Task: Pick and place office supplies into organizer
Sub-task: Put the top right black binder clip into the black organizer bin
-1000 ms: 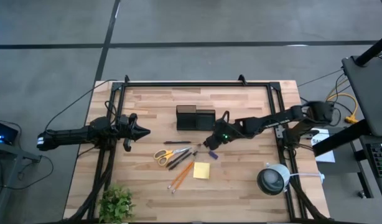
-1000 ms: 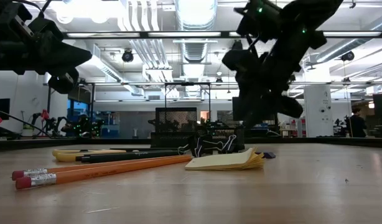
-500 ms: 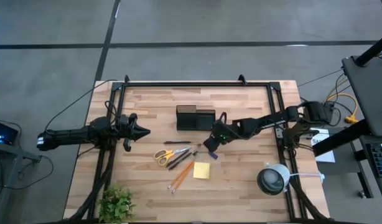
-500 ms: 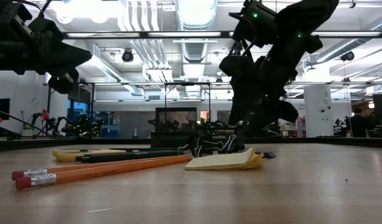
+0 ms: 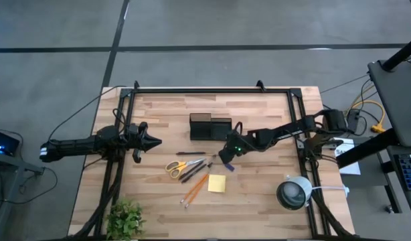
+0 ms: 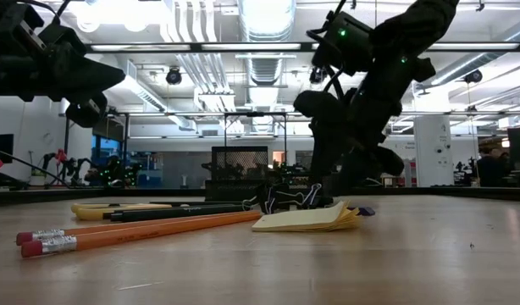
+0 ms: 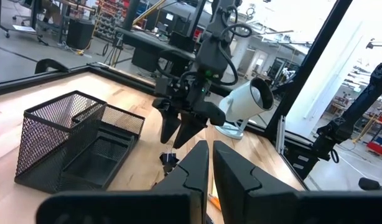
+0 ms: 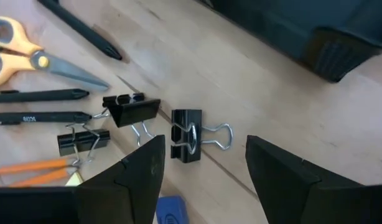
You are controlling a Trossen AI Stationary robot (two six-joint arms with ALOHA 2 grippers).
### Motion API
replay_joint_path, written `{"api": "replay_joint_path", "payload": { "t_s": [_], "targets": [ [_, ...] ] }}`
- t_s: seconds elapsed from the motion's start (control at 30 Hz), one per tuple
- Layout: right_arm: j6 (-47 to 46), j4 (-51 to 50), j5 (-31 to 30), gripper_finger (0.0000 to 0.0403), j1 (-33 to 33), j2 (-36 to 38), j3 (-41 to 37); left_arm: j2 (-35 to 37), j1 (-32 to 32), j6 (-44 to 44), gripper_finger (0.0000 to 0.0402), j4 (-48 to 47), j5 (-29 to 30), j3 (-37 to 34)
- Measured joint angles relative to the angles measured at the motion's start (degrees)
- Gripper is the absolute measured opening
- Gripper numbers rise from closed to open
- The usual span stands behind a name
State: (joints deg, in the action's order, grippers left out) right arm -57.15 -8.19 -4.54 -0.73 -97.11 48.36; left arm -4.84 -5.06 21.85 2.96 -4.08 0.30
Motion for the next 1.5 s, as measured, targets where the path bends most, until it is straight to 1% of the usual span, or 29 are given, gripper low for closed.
{"api": "replay_joint_path", "payload": {
  "t_s": [0.17,0.5,0.73,1.07,1.27,1.5],
  "targets": [
    [1.0,-0.6,-0.1,0.021,0.6,0.3,0.0,0.0,0.0,0.0,0.0008,0.0,0.0,0.0],
    [-0.8,-0.5,0.1,0.021,2.4,0.3,0.0,0.0,0.0,0.0,0.0008,0.0,0.0,0.0],
    [-0.9,0.2,1.9,0.021,2.3,-0.2,0.0,0.0,0.0,0.0,0.0008,0.0,0.0,0.0],
    [-1.1,1.0,2.1,0.0207,2.2,-1.4,0.1,0.0,0.0,0.0,0.0008,0.0,0.0,0.0],
    [-1.3,1.5,2.9,0.0189,2.3,-1.4,0.0,0.0,0.0,0.0,0.0008,0.0,0.0,0.0],
    [-2.7,1.9,3.7,0.0146,2.3,-1.4,0.0,0.0,0.0,0.0,0.0008,0.0,0.0,0.0]
  ]
}}
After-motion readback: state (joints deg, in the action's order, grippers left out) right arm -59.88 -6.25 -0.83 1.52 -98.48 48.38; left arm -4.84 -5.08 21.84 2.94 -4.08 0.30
